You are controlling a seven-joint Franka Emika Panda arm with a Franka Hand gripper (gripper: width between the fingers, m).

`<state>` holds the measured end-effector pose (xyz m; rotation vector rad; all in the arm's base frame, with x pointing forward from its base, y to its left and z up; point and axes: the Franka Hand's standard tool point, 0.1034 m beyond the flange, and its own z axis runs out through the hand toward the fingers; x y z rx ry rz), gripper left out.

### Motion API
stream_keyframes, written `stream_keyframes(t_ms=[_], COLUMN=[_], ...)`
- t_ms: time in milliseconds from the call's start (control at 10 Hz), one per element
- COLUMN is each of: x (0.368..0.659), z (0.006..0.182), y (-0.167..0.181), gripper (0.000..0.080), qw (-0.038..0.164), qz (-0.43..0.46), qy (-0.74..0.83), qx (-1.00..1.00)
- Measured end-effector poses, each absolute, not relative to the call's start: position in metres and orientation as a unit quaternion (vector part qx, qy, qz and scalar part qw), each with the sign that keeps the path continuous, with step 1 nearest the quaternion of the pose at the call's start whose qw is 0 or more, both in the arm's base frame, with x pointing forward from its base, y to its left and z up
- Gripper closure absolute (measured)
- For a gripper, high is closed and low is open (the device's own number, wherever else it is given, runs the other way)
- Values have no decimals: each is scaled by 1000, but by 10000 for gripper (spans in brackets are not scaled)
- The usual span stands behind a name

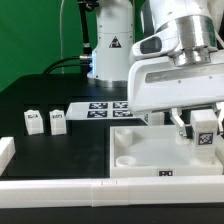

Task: Assemble one leg

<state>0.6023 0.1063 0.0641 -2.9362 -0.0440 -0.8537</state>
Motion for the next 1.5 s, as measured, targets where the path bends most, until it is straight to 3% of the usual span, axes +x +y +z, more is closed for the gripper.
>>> stream_keyframes(t_ms=[600,800,1400,1500], x=[602,601,601,602], z=[58,57,57,64], y=[109,109,109,110], gripper=[510,196,151,151], qw=[43,43,43,45], qz=[-276,-273,-273,-264], qy=[-17,-17,-17,-15], qx=[-960,-961,-961,-963])
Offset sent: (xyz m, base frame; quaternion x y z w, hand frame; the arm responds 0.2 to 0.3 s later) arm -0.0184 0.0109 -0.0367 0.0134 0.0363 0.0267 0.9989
